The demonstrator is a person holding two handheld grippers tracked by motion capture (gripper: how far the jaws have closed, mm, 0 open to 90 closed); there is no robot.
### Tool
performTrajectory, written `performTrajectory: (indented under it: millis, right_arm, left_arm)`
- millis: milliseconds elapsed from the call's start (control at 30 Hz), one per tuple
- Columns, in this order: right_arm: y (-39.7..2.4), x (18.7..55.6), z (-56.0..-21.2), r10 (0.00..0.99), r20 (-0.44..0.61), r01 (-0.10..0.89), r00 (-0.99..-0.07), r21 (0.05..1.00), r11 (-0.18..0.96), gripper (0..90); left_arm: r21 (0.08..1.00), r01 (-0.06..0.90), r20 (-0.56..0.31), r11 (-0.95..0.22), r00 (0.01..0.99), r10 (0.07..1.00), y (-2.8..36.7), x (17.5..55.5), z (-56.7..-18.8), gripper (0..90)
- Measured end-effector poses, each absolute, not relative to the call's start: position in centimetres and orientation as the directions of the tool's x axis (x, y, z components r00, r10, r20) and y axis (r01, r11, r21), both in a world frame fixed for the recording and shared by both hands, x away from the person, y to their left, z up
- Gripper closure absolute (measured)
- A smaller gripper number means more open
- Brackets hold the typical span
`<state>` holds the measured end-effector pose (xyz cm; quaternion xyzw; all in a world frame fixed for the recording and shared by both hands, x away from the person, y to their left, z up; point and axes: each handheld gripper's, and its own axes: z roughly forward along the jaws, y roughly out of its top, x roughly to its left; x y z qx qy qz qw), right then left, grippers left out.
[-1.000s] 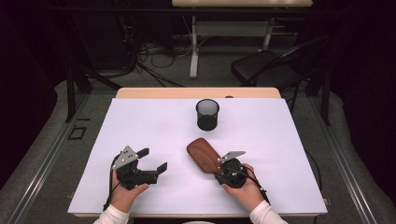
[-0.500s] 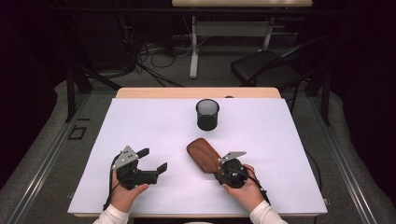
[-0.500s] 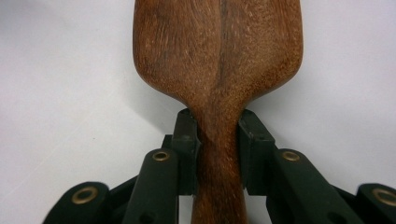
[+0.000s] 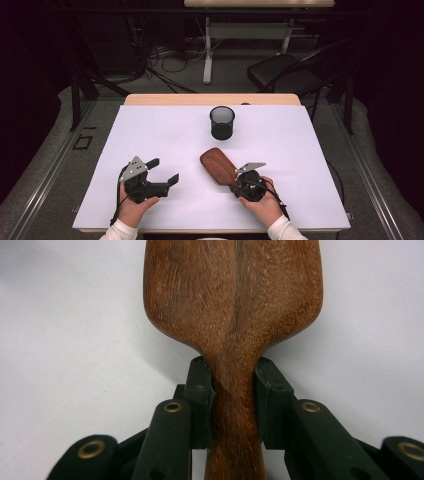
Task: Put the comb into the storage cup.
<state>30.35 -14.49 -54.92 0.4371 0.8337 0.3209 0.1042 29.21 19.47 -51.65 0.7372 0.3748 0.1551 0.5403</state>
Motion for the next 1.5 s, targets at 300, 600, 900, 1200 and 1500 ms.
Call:
performTrajectory:
  millis: [300,600,900,1200,1500]
  right_arm:
    - [-14.5,30.3,-54.9,0.794,0.115,0.655,-0.597,0.641,0.400,71.9]
    - [-14.3,30.0,-54.8,0.780,0.123,0.644,-0.613,0.649,0.404,71.9]
    - [-14.7,29.7,-54.0,0.784,0.136,0.622,-0.606,0.696,0.360,71.8]
    - [-15.1,29.6,-53.4,0.786,0.127,0.587,-0.604,0.738,0.332,71.8]
    - [-15.5,29.3,-52.7,0.787,0.125,0.549,-0.604,0.781,0.297,71.8]
  left_arm:
    - [0.915,0.384,-0.185,-0.126,0.675,0.715,19.5,29.2,-51.5,5.6]
    - [0.915,0.387,-0.190,-0.118,0.668,0.720,19.7,29.2,-51.5,5.6]
    - [0.917,0.386,-0.198,-0.104,0.663,0.722,19.7,29.2,-51.5,5.6]
    - [0.918,0.386,-0.207,-0.090,0.659,0.724,19.8,29.1,-51.3,4.5]
    - [0.915,0.398,-0.230,-0.063,0.645,0.729,20.0,29.2,-51.2,0.5]
